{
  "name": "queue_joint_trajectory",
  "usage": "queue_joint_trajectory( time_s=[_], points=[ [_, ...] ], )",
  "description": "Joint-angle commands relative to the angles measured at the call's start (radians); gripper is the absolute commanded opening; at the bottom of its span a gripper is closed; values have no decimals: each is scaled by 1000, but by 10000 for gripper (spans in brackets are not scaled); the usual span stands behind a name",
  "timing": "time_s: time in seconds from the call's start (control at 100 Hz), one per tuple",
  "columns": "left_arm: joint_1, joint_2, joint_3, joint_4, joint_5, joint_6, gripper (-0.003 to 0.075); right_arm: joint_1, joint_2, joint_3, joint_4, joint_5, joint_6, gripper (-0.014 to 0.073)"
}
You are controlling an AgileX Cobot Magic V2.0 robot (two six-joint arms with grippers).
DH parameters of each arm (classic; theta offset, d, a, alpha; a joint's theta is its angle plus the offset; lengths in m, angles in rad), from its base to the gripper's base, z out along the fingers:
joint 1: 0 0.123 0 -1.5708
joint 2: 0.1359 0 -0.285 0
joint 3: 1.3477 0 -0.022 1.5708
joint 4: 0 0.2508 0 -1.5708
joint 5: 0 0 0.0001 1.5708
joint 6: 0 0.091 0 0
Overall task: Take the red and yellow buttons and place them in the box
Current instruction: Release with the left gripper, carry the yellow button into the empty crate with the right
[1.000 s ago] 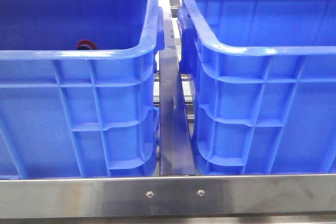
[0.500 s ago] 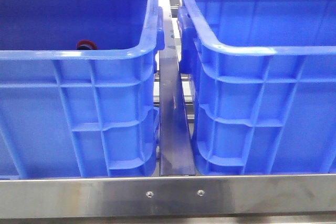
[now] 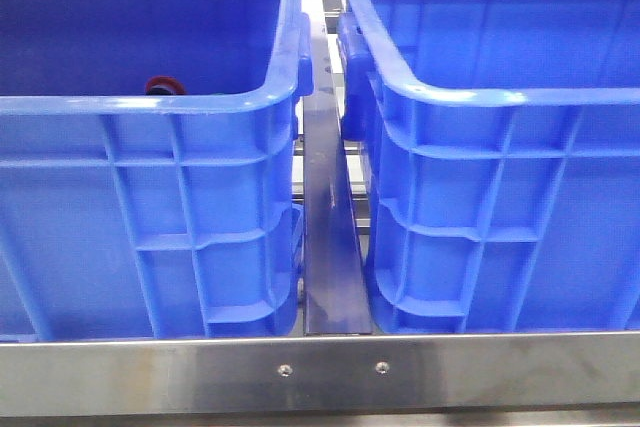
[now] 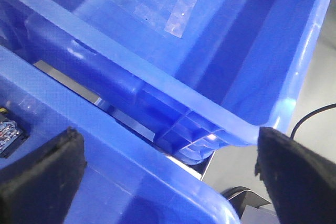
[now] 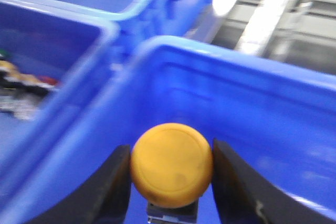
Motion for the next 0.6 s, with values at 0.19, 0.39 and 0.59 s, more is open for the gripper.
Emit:
queue_joint_trajectory(
  time_s=[0.19,0.39,0.59],
  points=[
    [-7,-37,-27,-42,-42,-2,619,25,123,-21,-2,-291,-79,183],
    [-7,-37,-27,-42,-50,-2,619,44,234,-43,38,-412,-83,183],
    [-7,-37,-27,-42,-62,-2,619,44,337,-127,106,-409,-83,183]
  ],
)
